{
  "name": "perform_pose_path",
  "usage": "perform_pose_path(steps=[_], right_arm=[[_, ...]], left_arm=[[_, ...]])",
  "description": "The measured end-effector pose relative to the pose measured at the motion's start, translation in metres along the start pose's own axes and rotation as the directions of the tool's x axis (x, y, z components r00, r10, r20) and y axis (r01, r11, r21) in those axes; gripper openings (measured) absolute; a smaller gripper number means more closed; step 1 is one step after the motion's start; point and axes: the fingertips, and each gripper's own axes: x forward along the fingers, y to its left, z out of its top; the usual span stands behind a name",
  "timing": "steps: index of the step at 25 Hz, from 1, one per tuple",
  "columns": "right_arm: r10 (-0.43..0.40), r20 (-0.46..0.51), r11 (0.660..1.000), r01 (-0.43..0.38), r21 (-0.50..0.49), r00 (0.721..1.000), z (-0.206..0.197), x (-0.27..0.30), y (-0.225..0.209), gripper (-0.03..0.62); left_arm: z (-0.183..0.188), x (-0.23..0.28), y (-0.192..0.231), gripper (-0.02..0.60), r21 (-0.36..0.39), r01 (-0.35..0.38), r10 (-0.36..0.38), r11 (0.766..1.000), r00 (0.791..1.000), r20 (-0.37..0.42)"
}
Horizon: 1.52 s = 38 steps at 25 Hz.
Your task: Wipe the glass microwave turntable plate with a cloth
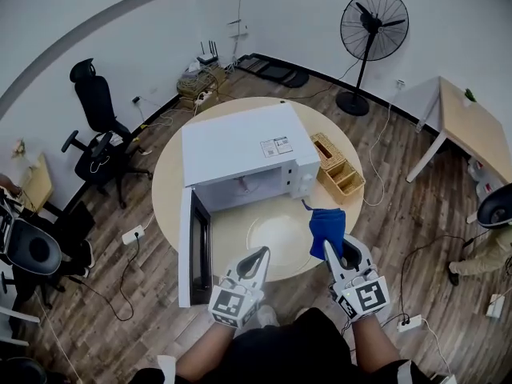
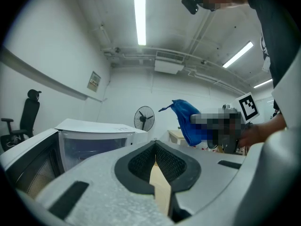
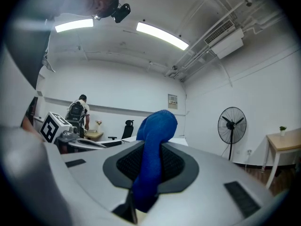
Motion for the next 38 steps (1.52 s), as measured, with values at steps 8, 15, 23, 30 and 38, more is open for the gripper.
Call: perform_pose_path(steps=[8, 15, 23, 30, 38], right_arm=[[0.094, -0.081, 0.995, -0.097, -0.028, 0.992, -0.029, 0.043, 0.002, 0.069], [0.167, -0.128, 0.985, -0.171, -0.020, 0.978, -0.047, 0.070, -0.010, 0.069], [0.242, -0.177, 0.970, -0.243, 0.013, 0.954, -0.072, 0.093, -0.012, 0.069], [0.304, -0.230, 0.952, -0.300, 0.052, 0.924, -0.095, 0.114, 0.001, 0.069], [0.334, -0.373, 0.940, -0.332, 0.072, 0.866, -0.140, 0.136, 0.016, 0.067]], left_arm=[[-0.019, 0.009, 0.020, 0.006, -0.011, -0.081, 0.080, 0.997, 0.996, -0.050], [-0.030, 0.019, 0.037, 0.006, -0.004, -0.168, 0.167, 0.986, 0.983, -0.071], [-0.041, 0.019, 0.051, 0.006, -0.026, -0.246, 0.243, 0.969, 0.965, -0.095], [-0.053, 0.016, 0.056, 0.006, -0.030, -0.283, 0.277, 0.959, 0.952, -0.128], [-0.075, 0.004, 0.071, 0.006, -0.052, -0.356, 0.343, 0.933, 0.924, -0.168]])
